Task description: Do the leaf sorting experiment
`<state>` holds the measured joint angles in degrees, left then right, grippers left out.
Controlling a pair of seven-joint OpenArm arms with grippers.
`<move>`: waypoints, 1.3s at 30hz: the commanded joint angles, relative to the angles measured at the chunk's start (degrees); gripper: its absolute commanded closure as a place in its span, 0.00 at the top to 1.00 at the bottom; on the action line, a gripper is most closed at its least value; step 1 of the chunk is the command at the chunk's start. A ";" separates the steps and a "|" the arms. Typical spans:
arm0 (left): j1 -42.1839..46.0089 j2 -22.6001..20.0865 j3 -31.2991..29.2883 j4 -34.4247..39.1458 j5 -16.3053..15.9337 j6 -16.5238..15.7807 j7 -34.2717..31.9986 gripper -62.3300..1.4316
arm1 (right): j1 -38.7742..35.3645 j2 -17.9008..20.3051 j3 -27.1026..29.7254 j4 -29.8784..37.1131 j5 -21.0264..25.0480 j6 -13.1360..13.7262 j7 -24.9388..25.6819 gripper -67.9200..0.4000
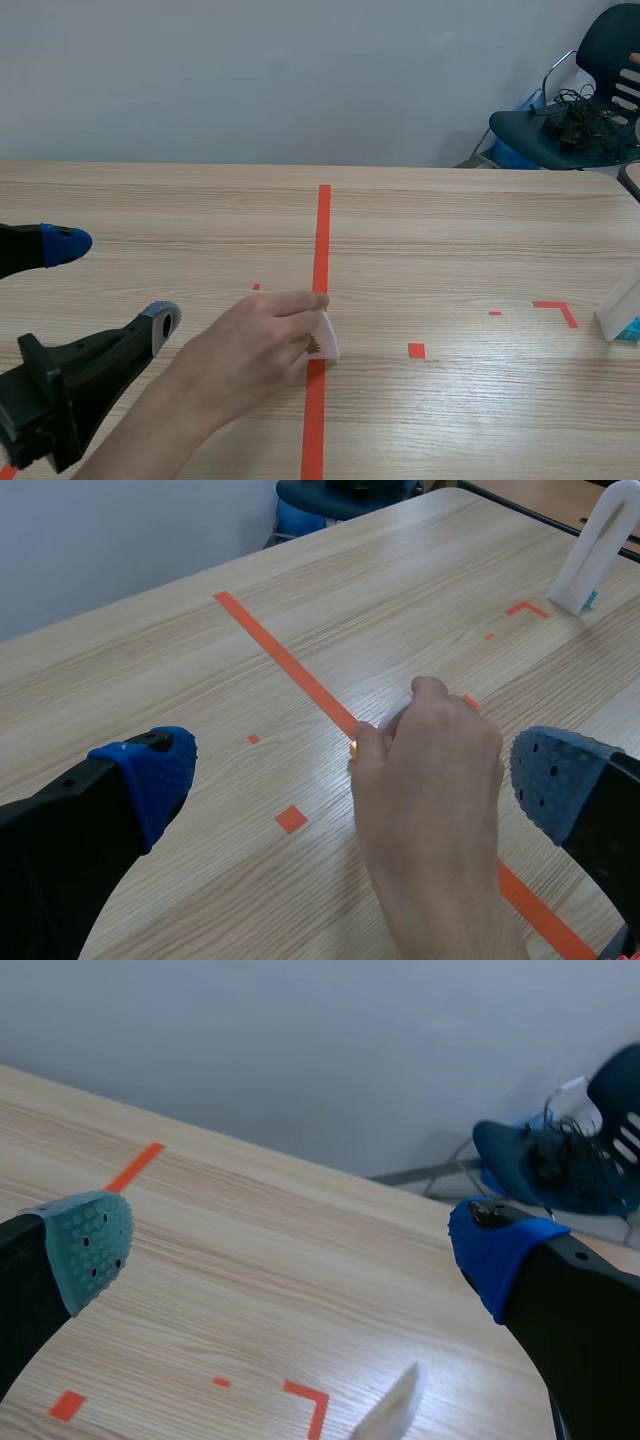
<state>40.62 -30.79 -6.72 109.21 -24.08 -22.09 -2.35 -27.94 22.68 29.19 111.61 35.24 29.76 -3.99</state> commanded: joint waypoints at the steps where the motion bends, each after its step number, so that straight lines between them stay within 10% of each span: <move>1: 0.15 0.28 -0.26 0.24 -0.35 -0.09 -0.72 1.00 | -0.46 1.11 0.07 0.26 0.39 -0.09 0.76 1.00; 12: 0.15 0.28 -0.26 0.24 -0.35 -0.09 -0.68 1.00 | -2.60 0.79 -4.50 2.69 2.14 6.16 -7.17 1.00; 22: 0.15 0.28 -0.26 0.24 -0.35 -0.09 -0.61 1.00 | -2.84 -5.35 -16.28 2.67 -0.13 5.84 -11.34 1.00; 39: -8.28 0.96 4.20 -6.82 0.11 -0.11 4.94 1.00 | -2.82 -5.40 -17.55 2.67 -0.57 4.94 -11.10 1.00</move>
<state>34.17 -30.28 -3.31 103.98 -23.92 -22.17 3.22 -31.16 16.69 11.22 114.26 34.04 34.92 -16.40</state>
